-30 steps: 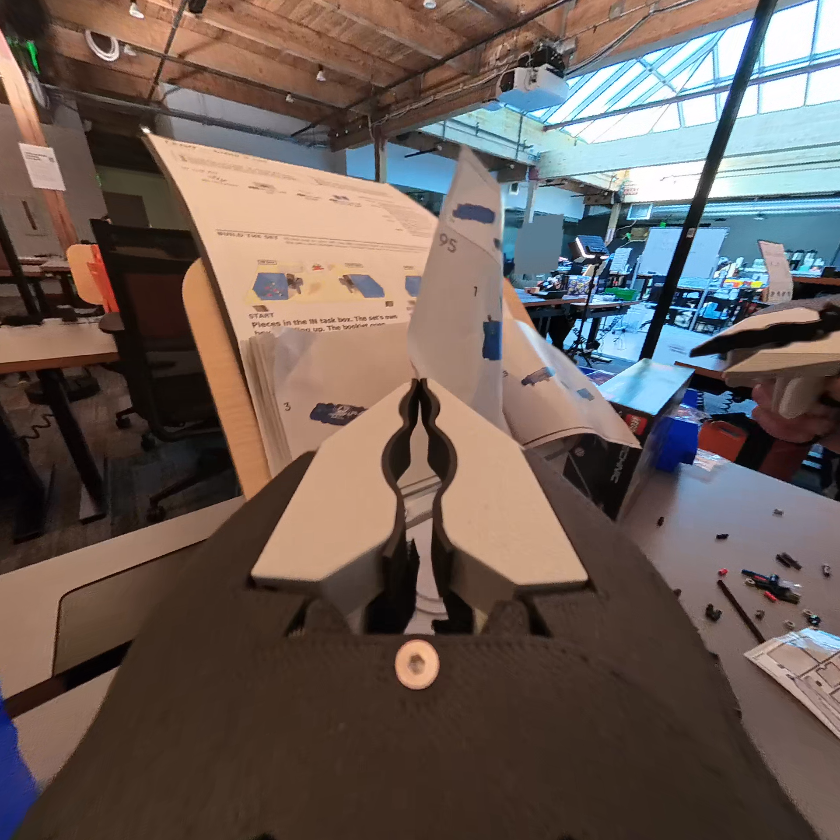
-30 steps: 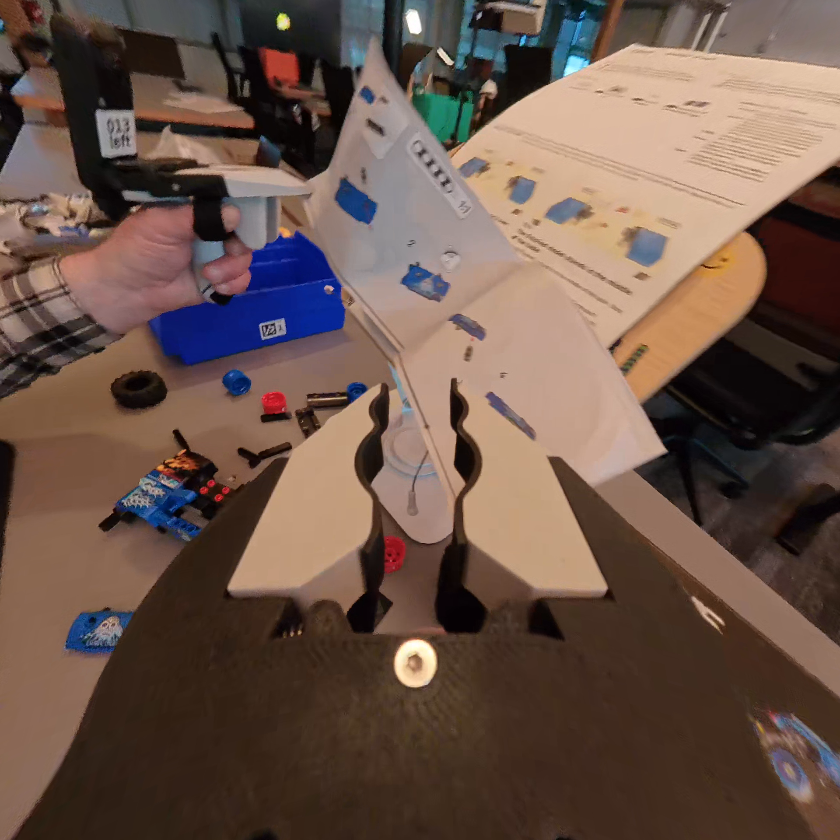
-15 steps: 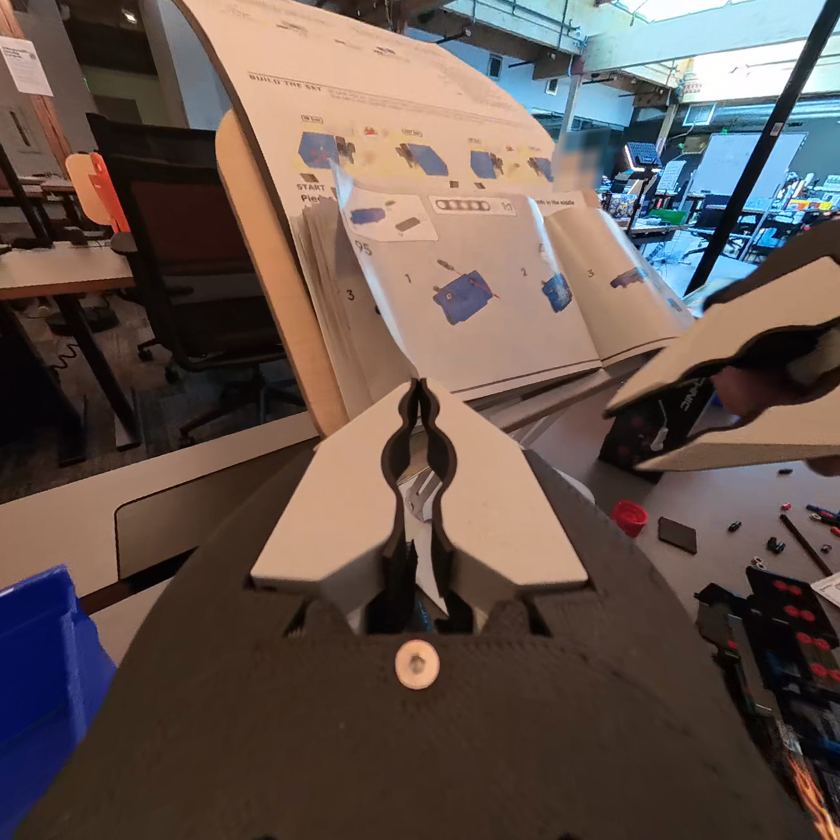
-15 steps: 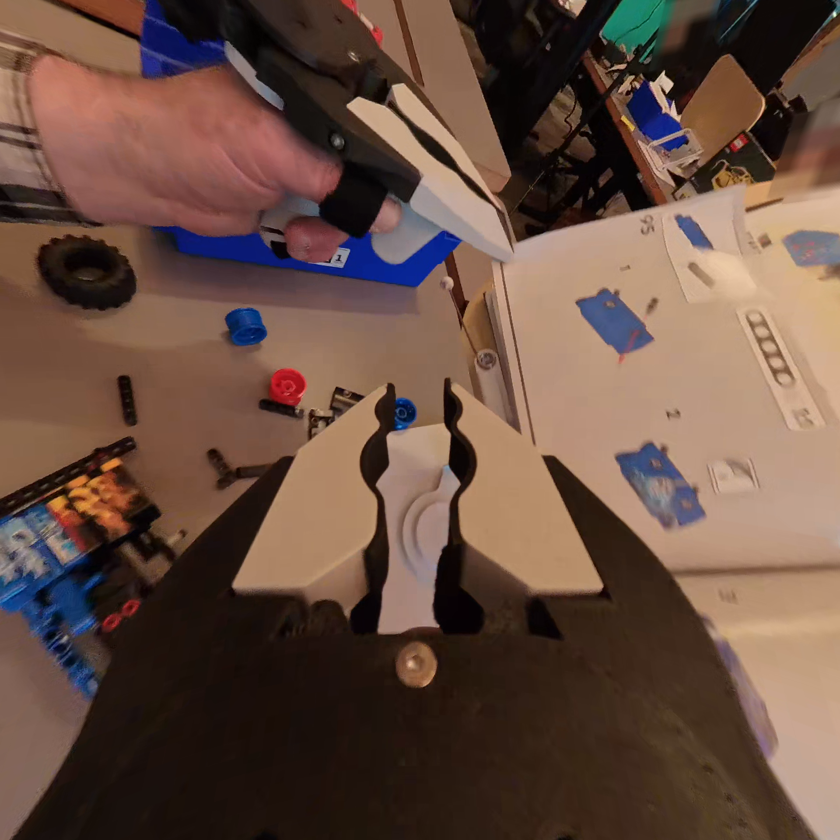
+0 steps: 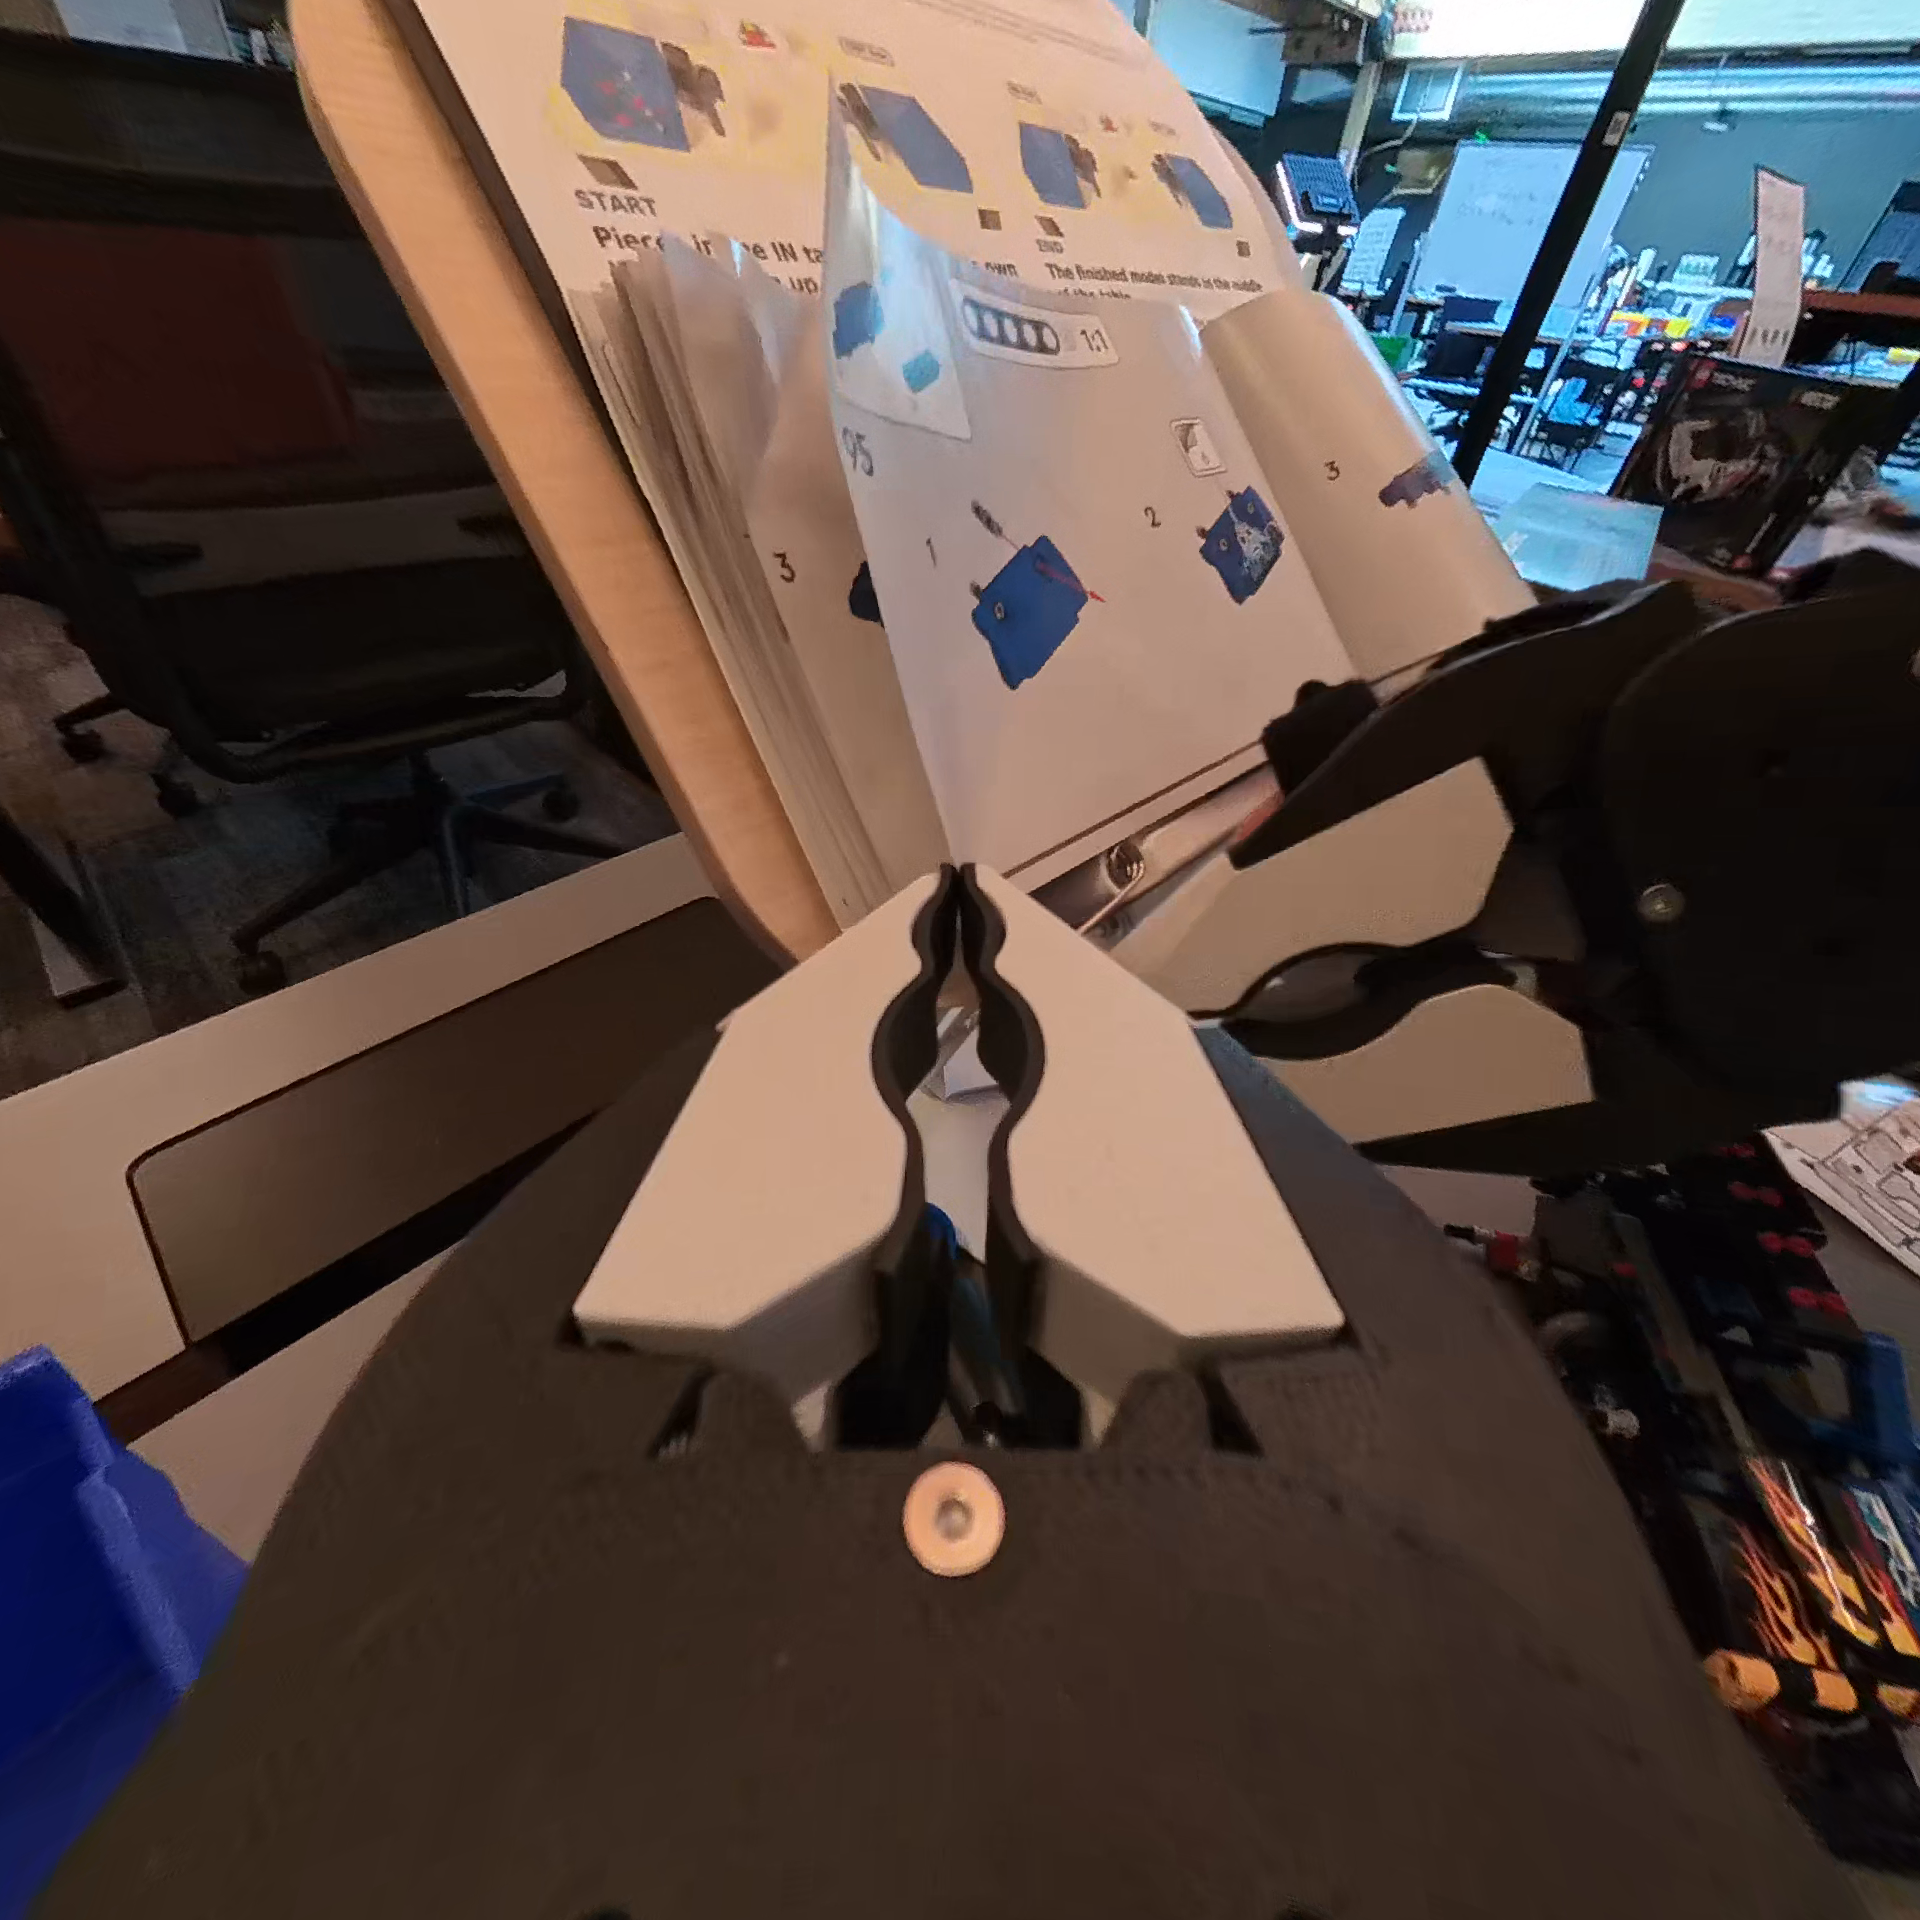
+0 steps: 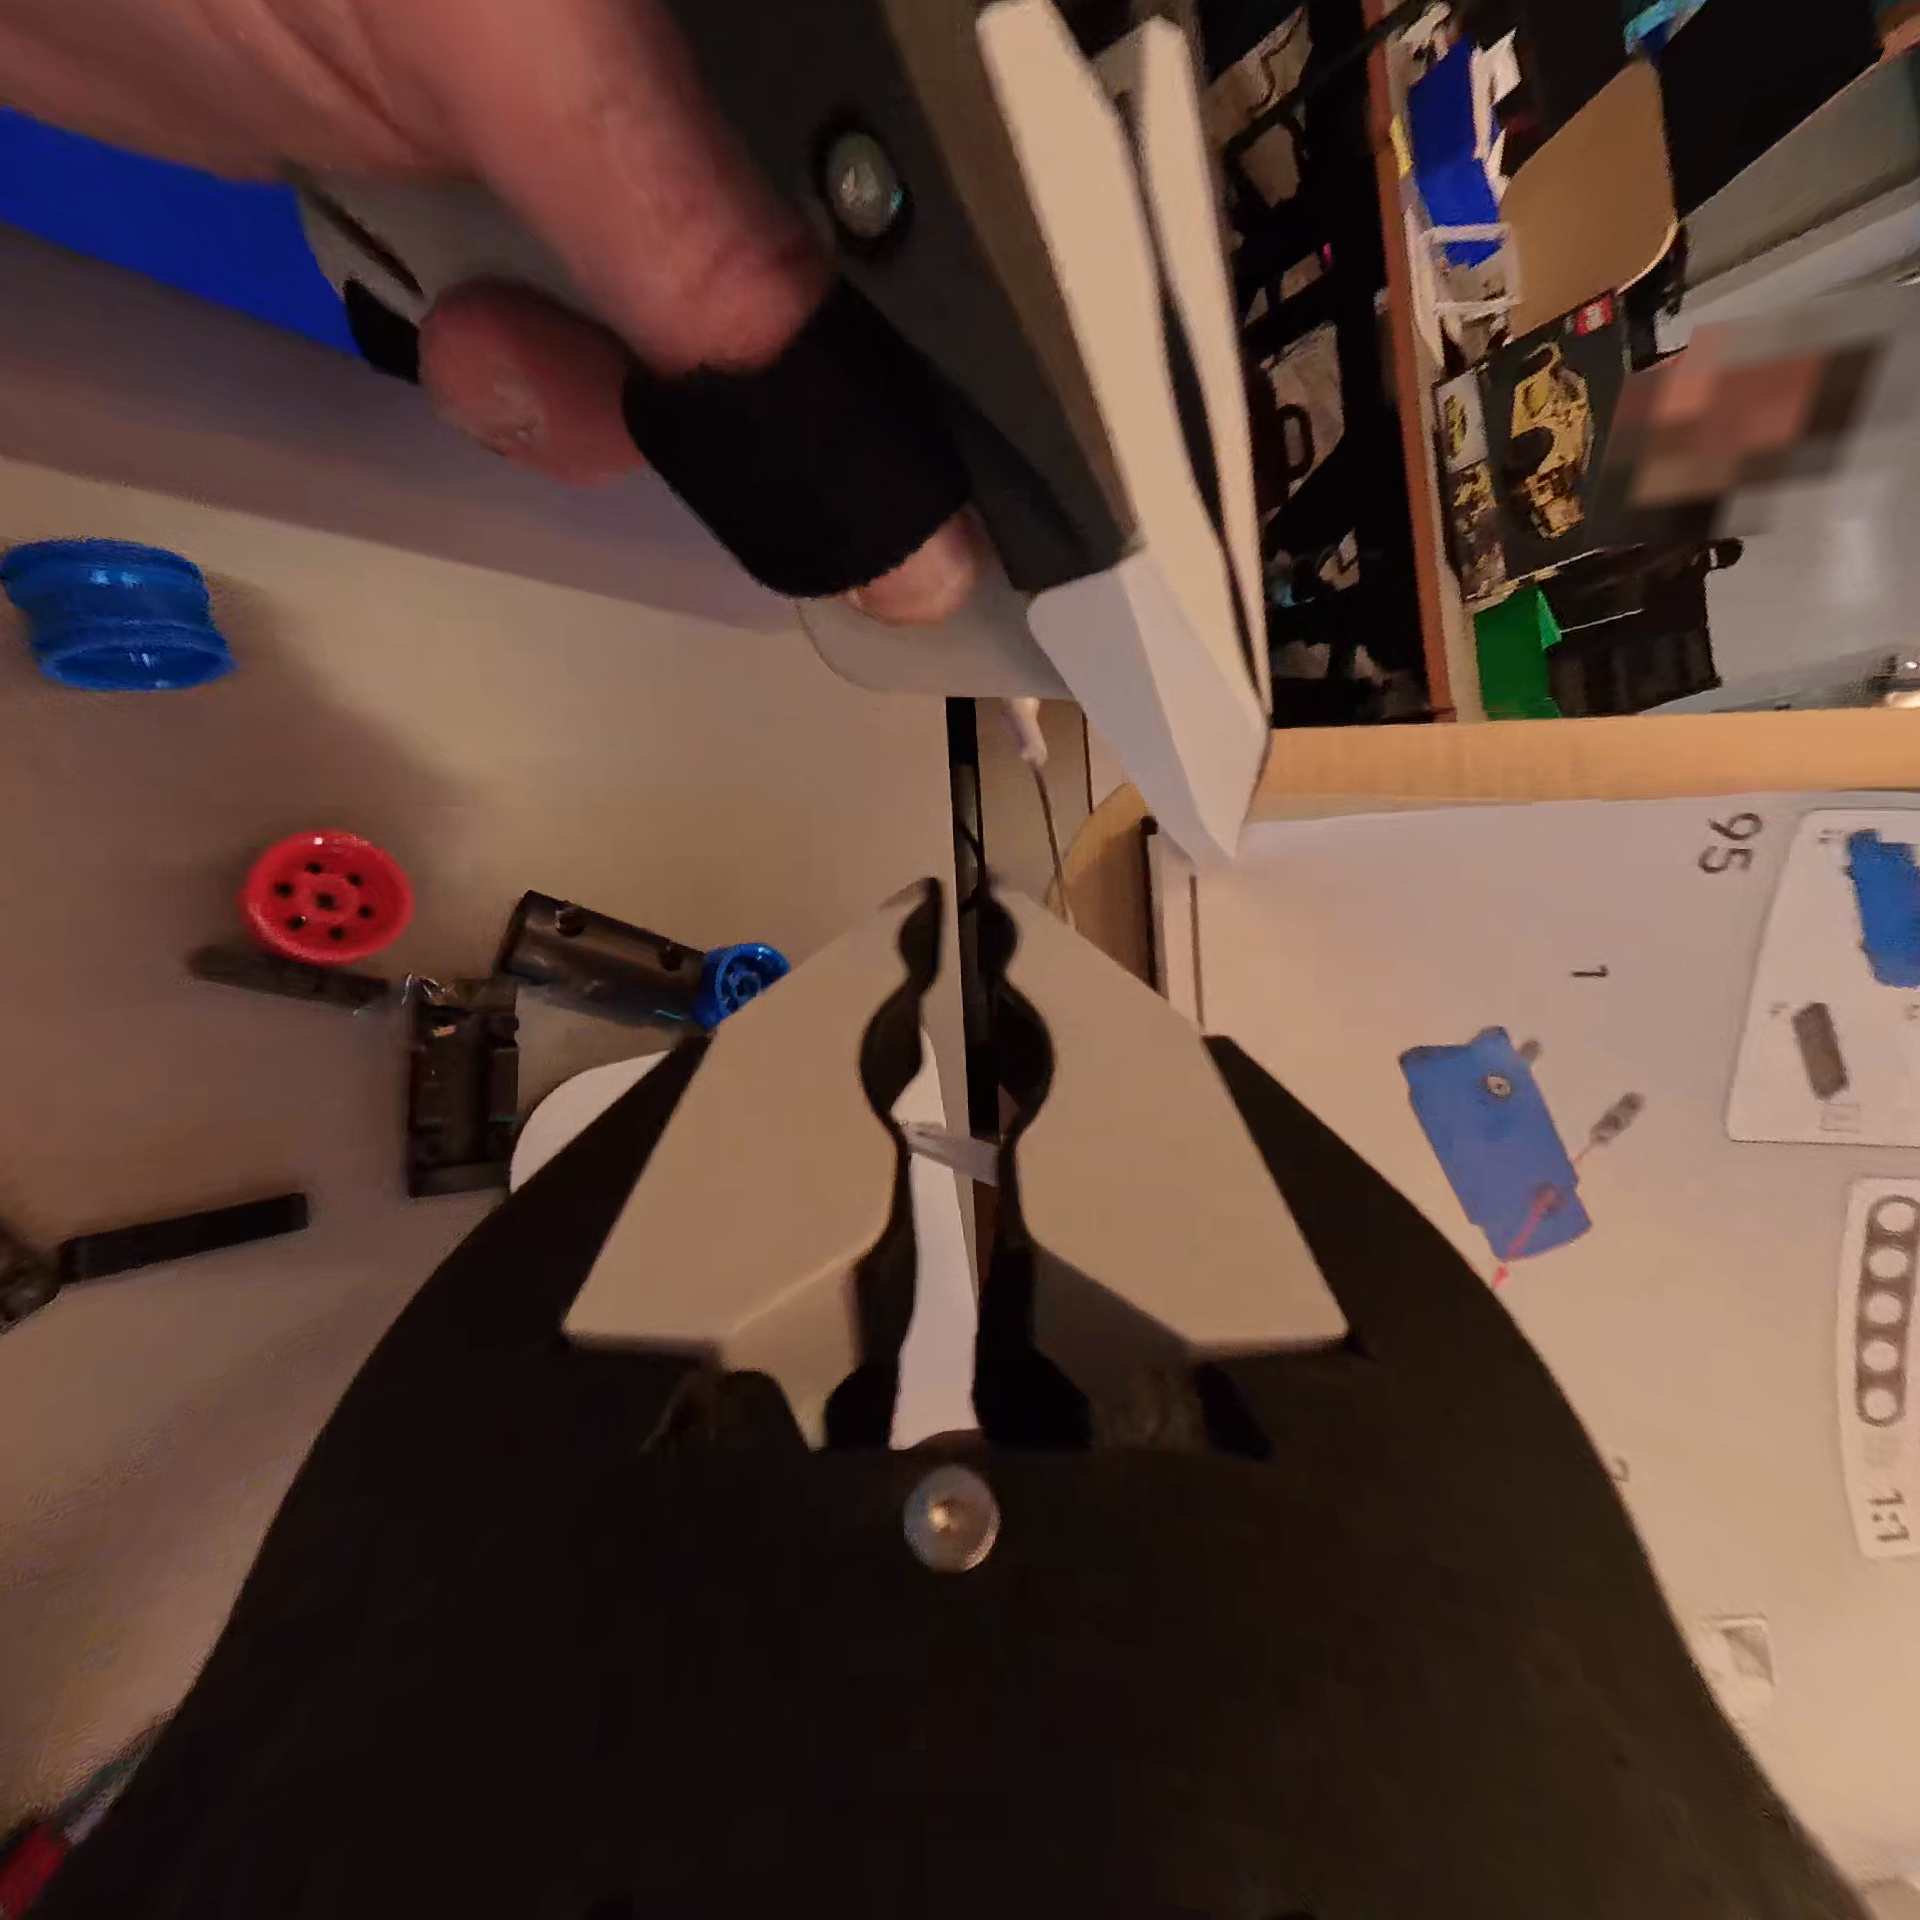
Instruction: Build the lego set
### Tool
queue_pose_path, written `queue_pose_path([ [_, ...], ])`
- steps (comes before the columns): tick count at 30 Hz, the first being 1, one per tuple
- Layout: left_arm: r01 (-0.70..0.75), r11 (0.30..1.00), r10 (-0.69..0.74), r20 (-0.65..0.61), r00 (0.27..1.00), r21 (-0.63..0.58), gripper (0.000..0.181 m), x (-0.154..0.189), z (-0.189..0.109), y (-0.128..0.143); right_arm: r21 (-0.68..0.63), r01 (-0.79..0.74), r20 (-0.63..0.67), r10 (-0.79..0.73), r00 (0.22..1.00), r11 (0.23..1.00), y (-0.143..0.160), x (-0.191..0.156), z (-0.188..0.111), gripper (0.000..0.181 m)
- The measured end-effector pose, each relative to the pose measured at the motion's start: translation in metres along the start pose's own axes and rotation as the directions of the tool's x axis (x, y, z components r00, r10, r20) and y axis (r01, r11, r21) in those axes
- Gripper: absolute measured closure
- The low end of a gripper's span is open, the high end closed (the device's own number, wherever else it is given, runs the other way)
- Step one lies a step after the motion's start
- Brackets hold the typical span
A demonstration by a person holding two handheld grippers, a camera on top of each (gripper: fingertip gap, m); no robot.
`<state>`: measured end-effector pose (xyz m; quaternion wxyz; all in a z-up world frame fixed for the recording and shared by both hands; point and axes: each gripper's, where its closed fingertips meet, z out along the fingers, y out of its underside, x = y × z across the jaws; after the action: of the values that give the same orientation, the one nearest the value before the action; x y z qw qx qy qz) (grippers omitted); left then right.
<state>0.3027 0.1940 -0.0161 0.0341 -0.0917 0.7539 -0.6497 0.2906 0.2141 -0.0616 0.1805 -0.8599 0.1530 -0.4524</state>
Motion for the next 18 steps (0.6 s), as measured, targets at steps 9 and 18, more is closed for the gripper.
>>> queue_pose_path([
  [9,0.007,0.999,-0.008,-0.039,0.999,-0.037,0.181,-0.006,-0.001,0.004,0.093,-0.006,-0.064,0.012,0.998,0.996,-0.01,0.011,-0.007,0.175],
  [18,0.03,0.998,-0.031,-0.025,0.999,-0.06,0.181,-0.019,-0.003,0.009,0.068,-0.042,-0.054,0.045,0.998,0.997,-0.004,0.017,-0.004,0.181],
])
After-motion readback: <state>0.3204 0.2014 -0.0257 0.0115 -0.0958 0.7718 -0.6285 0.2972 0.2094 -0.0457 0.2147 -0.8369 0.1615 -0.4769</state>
